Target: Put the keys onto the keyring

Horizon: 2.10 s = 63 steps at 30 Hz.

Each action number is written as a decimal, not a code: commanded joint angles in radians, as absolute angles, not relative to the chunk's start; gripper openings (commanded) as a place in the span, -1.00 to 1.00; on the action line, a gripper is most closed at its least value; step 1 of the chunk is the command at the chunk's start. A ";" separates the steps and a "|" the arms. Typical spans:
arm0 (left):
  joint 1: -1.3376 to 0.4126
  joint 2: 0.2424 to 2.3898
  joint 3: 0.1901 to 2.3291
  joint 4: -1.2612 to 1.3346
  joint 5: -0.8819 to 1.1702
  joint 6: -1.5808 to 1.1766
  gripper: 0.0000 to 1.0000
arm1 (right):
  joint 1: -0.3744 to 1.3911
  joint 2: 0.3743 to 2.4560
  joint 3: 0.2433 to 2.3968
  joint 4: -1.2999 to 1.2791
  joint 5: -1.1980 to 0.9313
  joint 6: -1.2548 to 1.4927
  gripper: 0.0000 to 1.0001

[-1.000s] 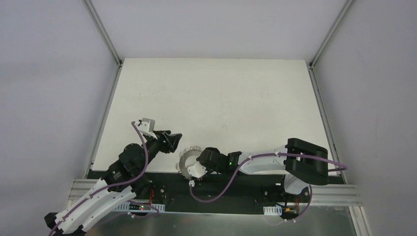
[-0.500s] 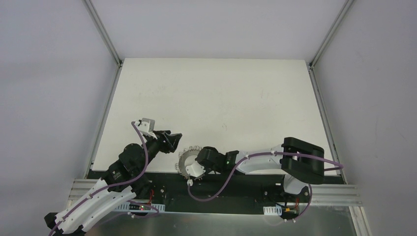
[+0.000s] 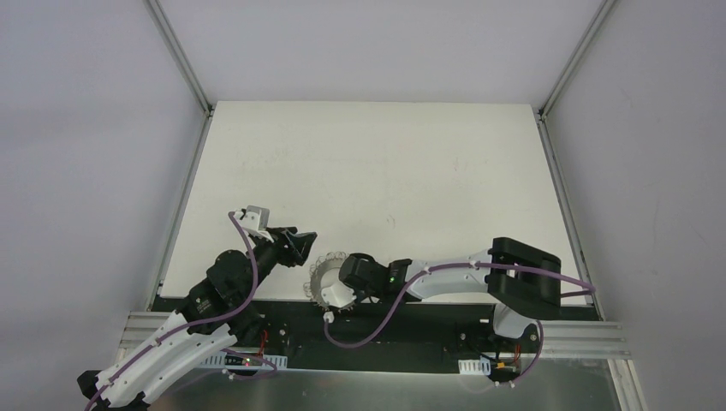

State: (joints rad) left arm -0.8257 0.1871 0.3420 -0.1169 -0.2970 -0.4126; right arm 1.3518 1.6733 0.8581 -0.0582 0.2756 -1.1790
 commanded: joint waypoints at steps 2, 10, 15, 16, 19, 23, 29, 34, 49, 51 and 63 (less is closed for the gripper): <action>-0.833 0.168 0.368 -0.113 -0.320 -0.427 0.20 | 1.348 1.597 0.882 -0.156 0.244 -1.119 -1.00; -0.833 0.151 0.354 -0.090 -0.295 -0.409 0.20 | 1.349 1.392 0.893 -0.210 0.188 -0.893 -1.00; -0.834 0.153 0.341 -0.024 -0.222 -0.393 0.20 | 1.342 1.261 0.905 -0.273 0.143 -0.768 -1.00; -0.834 0.159 0.342 -0.009 -0.201 -0.393 0.20 | 1.338 1.244 0.913 -0.292 0.135 -0.743 -1.00; -0.834 0.194 0.354 0.043 -0.136 -0.400 0.20 | 1.329 1.203 0.953 -0.354 0.101 -0.661 -1.00; -0.833 0.264 0.406 0.067 -0.041 -0.431 0.19 | 1.316 1.164 1.014 -0.435 0.068 -0.554 -1.00; -0.834 0.366 0.508 0.081 0.180 -0.432 0.19 | 1.276 1.164 1.147 -0.574 -0.025 -0.423 -1.00; -0.833 0.441 0.535 0.141 0.343 -0.437 0.19 | 1.241 1.171 1.198 -0.624 -0.088 -0.359 -1.00; -0.834 0.554 0.498 0.326 0.500 -0.440 0.19 | 1.214 1.076 1.241 -0.635 -0.156 -0.323 -1.00; -0.833 0.567 0.488 0.377 0.529 -0.440 0.18 | 1.209 1.071 1.260 -0.647 -0.185 -0.320 -1.00; -0.834 0.685 0.488 0.563 0.699 -0.457 0.05 | 1.196 1.097 1.376 -0.667 -0.231 -0.279 -1.00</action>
State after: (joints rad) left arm -0.8257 0.6697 0.4797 0.4442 0.6037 -0.4377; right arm 1.1999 1.0943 1.2980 -0.6716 -0.2016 -0.3126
